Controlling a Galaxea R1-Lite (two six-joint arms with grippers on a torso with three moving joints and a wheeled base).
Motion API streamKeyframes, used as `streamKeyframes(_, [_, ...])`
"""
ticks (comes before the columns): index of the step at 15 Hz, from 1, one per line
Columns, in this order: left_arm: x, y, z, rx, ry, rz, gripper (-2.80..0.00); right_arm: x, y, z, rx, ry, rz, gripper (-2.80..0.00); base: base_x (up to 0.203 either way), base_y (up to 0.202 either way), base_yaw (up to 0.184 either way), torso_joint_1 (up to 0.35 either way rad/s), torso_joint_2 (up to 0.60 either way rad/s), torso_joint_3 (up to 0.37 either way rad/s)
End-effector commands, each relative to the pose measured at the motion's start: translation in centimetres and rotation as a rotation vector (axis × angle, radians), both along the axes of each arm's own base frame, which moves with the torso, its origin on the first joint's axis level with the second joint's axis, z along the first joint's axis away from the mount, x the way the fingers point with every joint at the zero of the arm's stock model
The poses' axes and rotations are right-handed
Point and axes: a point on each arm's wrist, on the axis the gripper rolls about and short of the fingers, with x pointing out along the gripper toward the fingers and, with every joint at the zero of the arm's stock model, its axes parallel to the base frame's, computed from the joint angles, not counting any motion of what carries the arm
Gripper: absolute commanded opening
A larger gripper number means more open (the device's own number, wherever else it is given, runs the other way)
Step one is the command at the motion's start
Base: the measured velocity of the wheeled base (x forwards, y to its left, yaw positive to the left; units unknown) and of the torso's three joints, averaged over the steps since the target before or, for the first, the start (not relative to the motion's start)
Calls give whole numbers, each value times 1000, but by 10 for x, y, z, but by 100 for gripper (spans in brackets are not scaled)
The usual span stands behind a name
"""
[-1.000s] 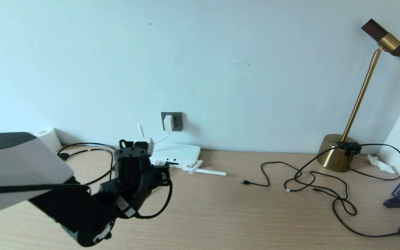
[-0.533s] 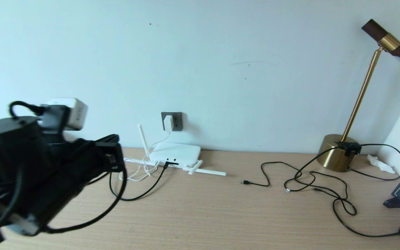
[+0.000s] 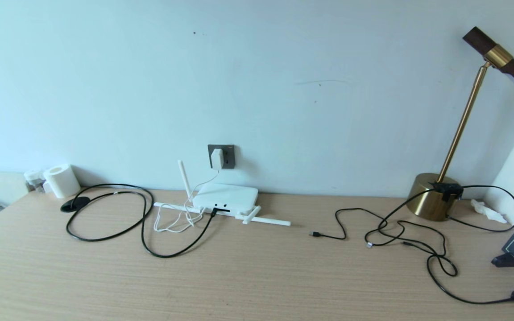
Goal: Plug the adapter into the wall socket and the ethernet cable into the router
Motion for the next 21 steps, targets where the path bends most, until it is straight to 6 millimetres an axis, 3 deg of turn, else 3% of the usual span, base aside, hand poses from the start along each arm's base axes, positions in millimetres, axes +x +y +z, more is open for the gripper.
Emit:
streamKeyframes(1, [-27, -5, -36, -6, 31, -154, -280, 0, 0, 0, 1, 0, 1, 0, 0, 0, 0, 0, 0, 0])
streamKeyframes(2, [-28, -6, -50, -53, 135, -207, -280, 0, 0, 0, 1, 0, 1, 0, 0, 0, 0, 0, 0, 0])
streamKeyframes(5, [-28, -6, -57, -120, 182, -353, -280, 0, 0, 0, 1, 1, 1, 0, 0, 0, 0, 0, 0, 0])
streamKeyframes(10, [-25, -6, -58, -126, 215, -337, -280, 0, 0, 0, -2, 0, 2, 0, 0, 0, 0, 0, 0, 0])
streamKeyframes(15, [-48, -6, -60, -35, -84, -304, -280, 0, 0, 0, 4, 2, 1, 0, 0, 0, 0, 0, 0, 0])
streamKeyframes(21, [-50, -5, -61, -170, -123, -230, -280, 0, 0, 0, 8, 2, -2, 0, 0, 0, 0, 0, 0, 0])
